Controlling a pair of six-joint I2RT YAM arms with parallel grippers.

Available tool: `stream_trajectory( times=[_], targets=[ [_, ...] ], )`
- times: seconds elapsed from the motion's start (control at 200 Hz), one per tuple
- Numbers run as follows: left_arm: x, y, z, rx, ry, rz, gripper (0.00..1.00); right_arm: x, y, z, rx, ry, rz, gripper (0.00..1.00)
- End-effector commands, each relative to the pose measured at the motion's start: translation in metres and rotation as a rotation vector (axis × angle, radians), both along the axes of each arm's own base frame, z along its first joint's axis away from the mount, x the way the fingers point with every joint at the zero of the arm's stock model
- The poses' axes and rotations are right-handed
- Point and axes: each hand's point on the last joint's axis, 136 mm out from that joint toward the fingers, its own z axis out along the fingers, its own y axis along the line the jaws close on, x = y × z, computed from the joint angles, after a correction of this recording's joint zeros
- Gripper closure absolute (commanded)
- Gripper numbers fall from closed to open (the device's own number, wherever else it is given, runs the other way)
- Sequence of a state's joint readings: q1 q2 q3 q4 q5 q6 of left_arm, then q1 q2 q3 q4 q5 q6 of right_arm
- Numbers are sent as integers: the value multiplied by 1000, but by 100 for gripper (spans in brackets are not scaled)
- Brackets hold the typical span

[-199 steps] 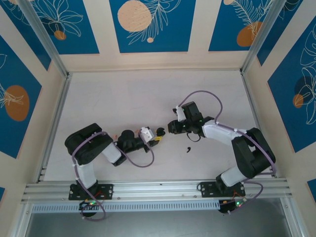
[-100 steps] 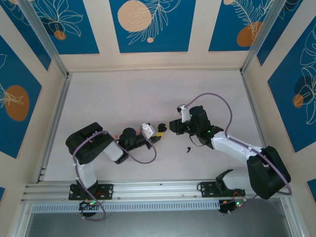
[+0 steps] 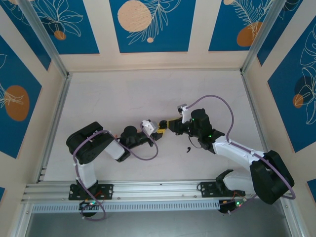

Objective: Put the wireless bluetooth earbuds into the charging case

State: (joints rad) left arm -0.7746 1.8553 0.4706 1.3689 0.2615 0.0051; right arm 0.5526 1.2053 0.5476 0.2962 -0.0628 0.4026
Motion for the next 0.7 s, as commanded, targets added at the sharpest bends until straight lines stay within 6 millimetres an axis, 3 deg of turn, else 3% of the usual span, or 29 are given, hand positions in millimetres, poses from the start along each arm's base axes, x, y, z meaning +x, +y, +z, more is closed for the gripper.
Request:
stream_trajectory(
  times=[0.0, 0.695],
  targets=[
    [-4, -8, 14, -49, -16, -33, 88, 4, 4, 11, 37, -40, -7, 77],
    [-6, -8, 38, -109, -21, -36, 88, 5, 18, -2, 17, -28, 16, 77]
  ],
)
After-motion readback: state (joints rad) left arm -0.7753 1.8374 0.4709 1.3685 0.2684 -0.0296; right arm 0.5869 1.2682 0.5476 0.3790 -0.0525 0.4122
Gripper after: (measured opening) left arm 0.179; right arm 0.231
